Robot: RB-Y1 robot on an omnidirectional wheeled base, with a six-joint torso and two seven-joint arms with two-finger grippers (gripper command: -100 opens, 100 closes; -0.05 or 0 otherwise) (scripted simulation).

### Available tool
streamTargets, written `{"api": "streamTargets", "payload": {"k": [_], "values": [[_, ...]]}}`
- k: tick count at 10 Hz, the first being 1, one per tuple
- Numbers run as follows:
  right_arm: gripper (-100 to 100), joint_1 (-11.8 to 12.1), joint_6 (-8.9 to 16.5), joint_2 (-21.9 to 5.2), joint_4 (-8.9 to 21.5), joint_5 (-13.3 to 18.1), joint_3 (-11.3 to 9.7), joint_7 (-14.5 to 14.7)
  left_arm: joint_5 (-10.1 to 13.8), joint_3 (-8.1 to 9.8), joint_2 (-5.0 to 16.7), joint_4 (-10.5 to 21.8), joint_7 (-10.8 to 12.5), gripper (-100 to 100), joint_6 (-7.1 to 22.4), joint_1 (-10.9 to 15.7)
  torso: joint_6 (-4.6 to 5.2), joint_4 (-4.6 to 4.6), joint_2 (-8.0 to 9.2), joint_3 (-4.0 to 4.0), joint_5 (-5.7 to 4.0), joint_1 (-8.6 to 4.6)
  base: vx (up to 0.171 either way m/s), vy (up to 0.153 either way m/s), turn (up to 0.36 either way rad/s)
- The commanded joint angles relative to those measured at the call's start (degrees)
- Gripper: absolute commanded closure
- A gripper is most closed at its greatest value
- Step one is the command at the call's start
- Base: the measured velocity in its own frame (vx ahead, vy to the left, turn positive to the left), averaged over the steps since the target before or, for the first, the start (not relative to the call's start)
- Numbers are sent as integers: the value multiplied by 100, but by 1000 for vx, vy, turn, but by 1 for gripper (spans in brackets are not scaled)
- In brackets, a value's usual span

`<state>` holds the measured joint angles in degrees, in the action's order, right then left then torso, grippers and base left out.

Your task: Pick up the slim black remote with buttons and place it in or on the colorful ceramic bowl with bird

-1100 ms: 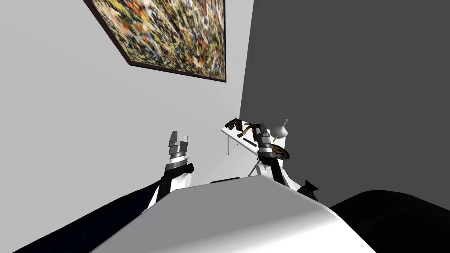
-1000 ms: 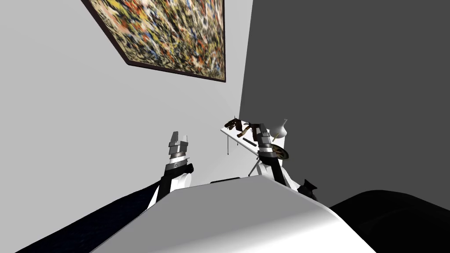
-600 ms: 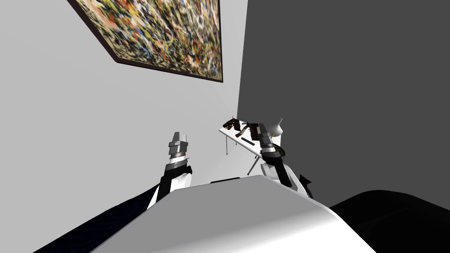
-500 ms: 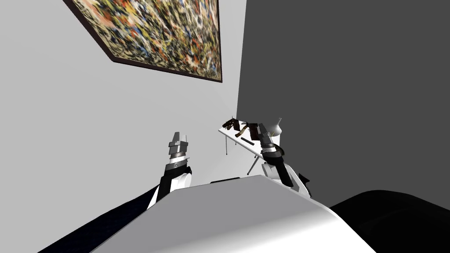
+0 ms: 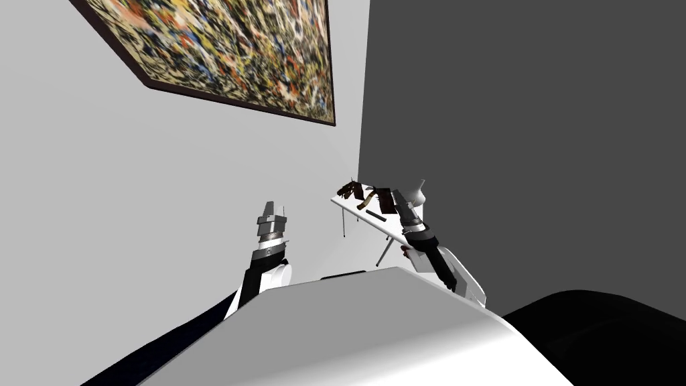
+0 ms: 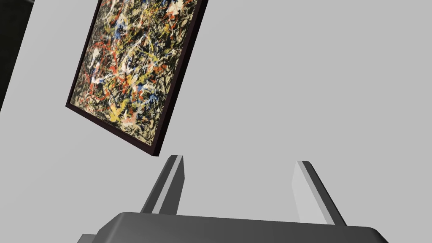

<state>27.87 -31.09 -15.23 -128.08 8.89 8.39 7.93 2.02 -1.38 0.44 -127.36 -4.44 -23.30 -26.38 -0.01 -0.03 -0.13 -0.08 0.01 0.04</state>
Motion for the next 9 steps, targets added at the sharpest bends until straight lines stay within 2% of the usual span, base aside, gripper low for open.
{"api": "streamTargets", "payload": {"k": [1,4,5,6,7,8,9], "values": [[-100,19,-65,-286,67,59,81,-21,0,0,0,0,0,0,0,0,0,0,0,0,0,0,29,10,-63],[-100,83,-148,-774,206,156,194,-65,0,0,0,0,0,0,0,0,0,0,-1,-1,0,-1,37,16,-53],[-100,83,-148,-853,206,156,194,-65,0,0,0,0,0,0,0,0,1,0,0,0,-1,-2,27,11,-23],[-100,129,-175,-1073,288,200,238,-90,0,0,0,0,0,0,0,0,0,0,2,1,-1,-2,33,12,-29],[-100,129,-175,-1146,288,200,238,-90,0,0,0,0,0,0,0,0,0,0,0,0,-1,-2,30,9,-13],[-100,186,-192,-1363,377,241,273,-119,0,0,0,0,0,0,0,0,0,0,1,1,-1,-3,37,16,-12],[-100,186,-192,-1455,377,241,273,-119,0,0,0,0,0,0,0,0,0,0,-1,0,-1,-1,32,15,-8]]}}
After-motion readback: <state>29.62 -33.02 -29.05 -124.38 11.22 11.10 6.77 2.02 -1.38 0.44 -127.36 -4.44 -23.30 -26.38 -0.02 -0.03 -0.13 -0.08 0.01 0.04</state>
